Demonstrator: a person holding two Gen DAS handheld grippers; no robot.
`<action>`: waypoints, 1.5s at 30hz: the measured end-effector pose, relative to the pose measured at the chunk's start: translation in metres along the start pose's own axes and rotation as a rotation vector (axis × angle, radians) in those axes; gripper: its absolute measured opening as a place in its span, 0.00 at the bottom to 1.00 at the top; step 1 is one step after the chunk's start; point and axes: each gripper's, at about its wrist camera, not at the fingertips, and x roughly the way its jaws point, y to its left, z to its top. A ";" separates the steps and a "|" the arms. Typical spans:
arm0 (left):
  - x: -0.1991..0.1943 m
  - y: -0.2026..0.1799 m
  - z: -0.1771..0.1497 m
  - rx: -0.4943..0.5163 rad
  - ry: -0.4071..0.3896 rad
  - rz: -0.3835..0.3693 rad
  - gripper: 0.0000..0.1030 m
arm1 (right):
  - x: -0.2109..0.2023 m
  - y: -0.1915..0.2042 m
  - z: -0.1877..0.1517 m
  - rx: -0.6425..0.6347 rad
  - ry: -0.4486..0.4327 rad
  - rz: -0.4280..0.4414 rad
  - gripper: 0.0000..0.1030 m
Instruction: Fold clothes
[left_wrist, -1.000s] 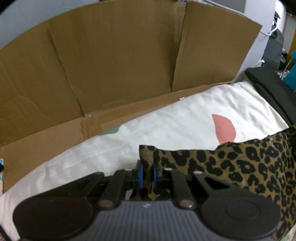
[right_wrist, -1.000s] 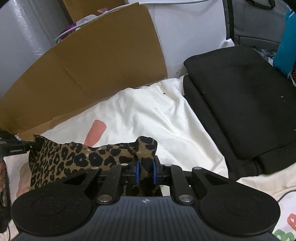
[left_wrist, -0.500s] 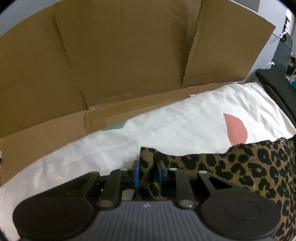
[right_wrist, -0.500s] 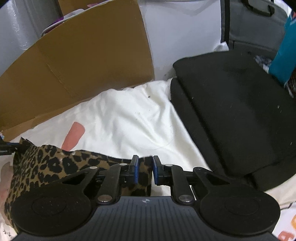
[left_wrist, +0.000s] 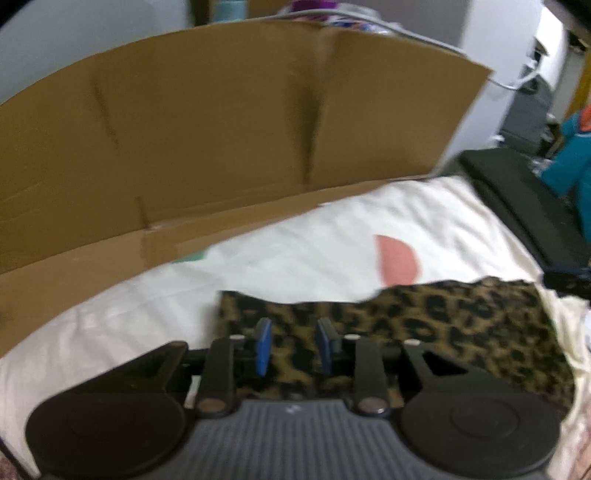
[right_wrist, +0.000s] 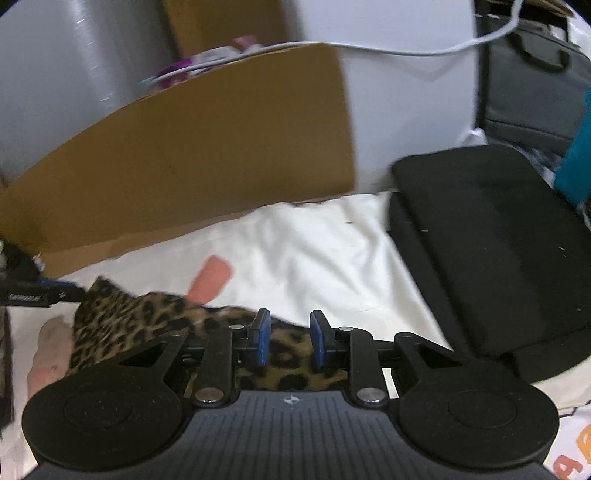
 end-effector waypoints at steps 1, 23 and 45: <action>-0.001 -0.006 -0.001 0.013 0.001 -0.012 0.30 | 0.001 0.005 -0.002 -0.005 0.004 0.009 0.25; 0.026 -0.077 -0.010 0.125 0.005 -0.152 0.28 | 0.051 0.051 -0.014 -0.059 0.066 0.051 0.27; 0.049 -0.077 -0.008 0.178 0.013 -0.157 0.24 | 0.078 0.043 -0.015 -0.064 0.063 0.089 0.26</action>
